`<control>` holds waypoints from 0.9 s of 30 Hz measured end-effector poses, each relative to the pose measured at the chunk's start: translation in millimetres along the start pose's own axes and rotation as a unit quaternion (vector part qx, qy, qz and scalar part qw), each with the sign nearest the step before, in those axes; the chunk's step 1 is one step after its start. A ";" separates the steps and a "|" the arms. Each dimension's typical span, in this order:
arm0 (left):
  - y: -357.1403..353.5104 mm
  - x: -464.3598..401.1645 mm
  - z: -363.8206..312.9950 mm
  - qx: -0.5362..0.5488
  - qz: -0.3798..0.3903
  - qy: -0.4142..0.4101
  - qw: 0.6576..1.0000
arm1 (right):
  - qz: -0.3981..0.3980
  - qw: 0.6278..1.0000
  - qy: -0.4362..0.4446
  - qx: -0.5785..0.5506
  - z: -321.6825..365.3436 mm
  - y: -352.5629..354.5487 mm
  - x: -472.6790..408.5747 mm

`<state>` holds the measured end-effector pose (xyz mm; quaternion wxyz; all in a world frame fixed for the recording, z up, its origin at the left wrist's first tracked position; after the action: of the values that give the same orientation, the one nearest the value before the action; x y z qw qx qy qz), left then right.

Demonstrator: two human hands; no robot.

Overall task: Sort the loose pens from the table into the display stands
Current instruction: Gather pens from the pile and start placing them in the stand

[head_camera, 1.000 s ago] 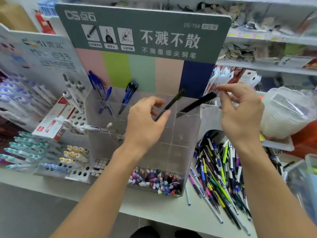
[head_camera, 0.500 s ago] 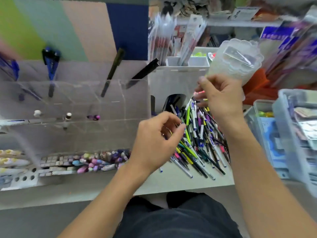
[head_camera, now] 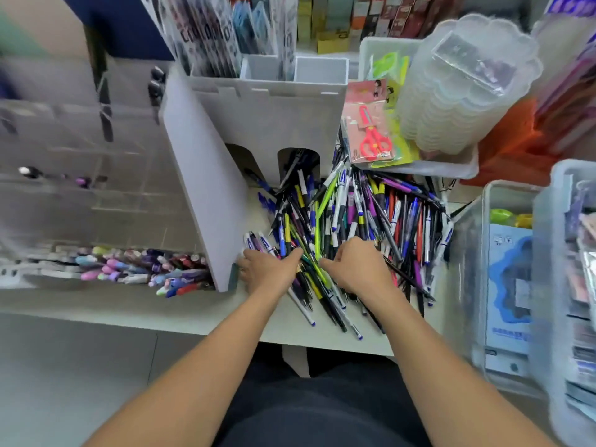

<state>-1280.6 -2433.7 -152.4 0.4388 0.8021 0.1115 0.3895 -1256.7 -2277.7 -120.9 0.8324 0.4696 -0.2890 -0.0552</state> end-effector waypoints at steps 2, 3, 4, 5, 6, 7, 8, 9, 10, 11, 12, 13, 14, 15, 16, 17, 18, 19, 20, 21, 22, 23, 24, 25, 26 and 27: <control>-4.9 -3.8 -5.5 0.013 -0.012 0.019 1.000 | 0.023 1.000 0.003 0.002 -0.3 -7.2 -0.4; -6.5 -5.2 -8.1 0.013 -0.018 0.023 0.999 | 0.031 1.000 0.002 0.001 -1.3 -10.0 0.1; -8.1 -7.5 -9.9 0.017 -0.026 0.023 0.999 | 0.039 0.999 0.000 0.000 -2.5 -13.5 0.7; -9.6 -9.8 -11.7 0.024 -0.032 0.022 0.999 | 0.050 0.999 -0.001 -0.001 -3.1 -16.6 1.5; -10.6 -11.6 -14.1 0.028 -0.034 0.018 0.999 | 0.065 0.998 -0.002 0.002 -3.6 -20.1 2.0; -11.7 -13.7 -16.6 0.022 -0.033 0.012 0.999 | 0.081 0.997 -0.003 0.011 -3.4 -23.2 2.6; -12.0 -15.3 -19.8 0.003 -0.030 0.004 1.000 | 0.098 0.995 -0.004 0.029 -3.3 -25.9 3.4; -11.8 -16.1 -22.0 -0.026 -0.024 -0.005 0.999 | 0.112 0.992 0.001 0.054 -2.6 -28.5 5.5; -10.9 -17.2 -24.0 -0.051 -0.019 -0.014 0.998 | 0.119 0.990 0.009 0.080 -1.7 -31.3 8.0; -10.8 -19.5 -24.2 -0.065 -0.013 -0.016 0.998 | 0.118 0.988 0.018 0.103 -0.7 -34.0 11.1; -10.1 -21.3 -24.9 -0.076 -0.009 -0.018 0.997 | 0.111 0.986 0.026 0.119 0.2 -37.3 14.0; -9.8 -23.8 -25.6 -0.082 -0.007 -0.019 0.996 | 0.099 0.986 0.034 0.129 1.2 -40.1 17.0; -7.6 -25.2 -25.3 -0.082 -0.008 -0.017 0.996 | 0.085 0.987 0.040 0.134 2.1 -43.5 20.1; -6.8 -28.0 -24.3 -0.072 -0.013 -0.009 0.997 | 0.069 0.988 0.047 0.134 3.2 -46.4 23.0; -5.0 -29.4 -23.6 -0.063 -0.021 -0.007 0.998 | 0.054 0.989 0.055 0.129 3.8 -49.3 26.4; -4.2 -30.8 -22.3 -0.059 -0.031 -0.009 0.998 | 0.043 0.989 0.063 0.124 4.0 -51.5 30.4; -4.3 -32.5 -20.9 -0.049 -0.040 -0.009 0.998 | 0.040 0.989 0.073 0.123 3.4 -53.4 34.2; -5.4 -33.9 -19.5 -0.036 -0.046 -0.005 0.998 | 0.045 0.987 0.081 0.129 1.9 -54.9 37.7; -5.4 -34.8 -18.4 -0.023 -0.047 -0.001 0.999 | 0.057 0.985 0.085 0.138 -1.3 -56.6 40.8; -5.4 -35.5 -17.3 -0.013 -0.047 -0.004 0.999 | 0.067 0.984 0.085 0.142 -5.6 -58.1 43.2; -4.9 -36.0 -16.7 -0.005 -0.044 -0.013 0.999 | 0.074 0.985 0.079 0.137 -10.5 -59.7 44.3; -4.0 -36.2 -16.5 0.003 -0.039 -0.027 0.999 | 0.072 0.987 0.072 0.123 -15.3 -60.7 44.1; -2.5 -36.4 -17.1 0.013 -0.031 -0.044 0.998 | 0.060 0.990 0.065 0.106 -19.4 -61.5 42.7; -0.9 -36.6 -17.2 0.024 -0.022 -0.059 0.998 | 0.043 0.993 0.060 0.091 -22.5 -62.0 40.8; 0.6 -36.9 -16.9 0.038 -0.010 -0.067 0.997 | 0.023 0.995 0.058 0.076 -24.8 -62.4 38.8; 1.2 -36.9 -15.8 0.052 0.007 -0.068 0.996 | 0.003 0.996 0.058 0.065 -26.4 -62.3 37.3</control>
<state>-1317.0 -2443.9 -166.0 0.4005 0.8493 0.0959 0.3304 -1200.6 -2305.9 -165.9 0.8158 0.5239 -0.2447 -0.0064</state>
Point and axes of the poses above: each hand's wrist, its own x-axis away from the middle knuckle, its own y-axis out of the back of the hand, z = x × y, the point moved 1 cm from there along -x, towards the middle knuckle, and after that the axes turned 12 degrees about -z, right-handed, at the moved point
